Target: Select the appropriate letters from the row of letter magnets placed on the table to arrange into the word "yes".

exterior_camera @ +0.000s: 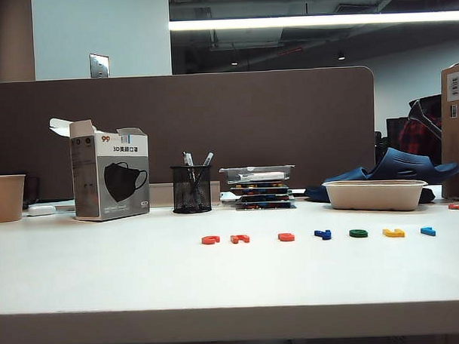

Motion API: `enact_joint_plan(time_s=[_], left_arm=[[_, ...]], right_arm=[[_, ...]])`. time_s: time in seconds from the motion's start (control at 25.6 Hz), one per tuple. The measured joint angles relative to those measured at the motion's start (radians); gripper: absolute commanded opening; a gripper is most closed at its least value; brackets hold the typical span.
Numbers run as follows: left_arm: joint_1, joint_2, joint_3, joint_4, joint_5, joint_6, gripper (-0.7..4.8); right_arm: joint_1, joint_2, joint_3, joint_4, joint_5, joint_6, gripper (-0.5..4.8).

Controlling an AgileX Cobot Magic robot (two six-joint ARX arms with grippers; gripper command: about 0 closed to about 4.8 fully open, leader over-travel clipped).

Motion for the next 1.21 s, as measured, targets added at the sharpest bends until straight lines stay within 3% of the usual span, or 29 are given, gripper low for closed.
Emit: enact_joint_plan(time_s=[0.55,0.78,1.21], left_arm=[[0.000,0.000,0.007,0.003,0.000,0.000,-0.05],[0.000,0.000,0.111,-0.029,0.001,0.000,-0.05],[0.000,0.047,0.608,-0.489,0.064,-0.053,-0.05]], right_arm=[[0.000,0.000,0.000,0.000,0.000,0.000,0.14],[0.000,0.000,0.000,0.000,0.000,0.000,0.14],[0.000,0.000,0.000,0.000,0.000,0.000,0.14]])
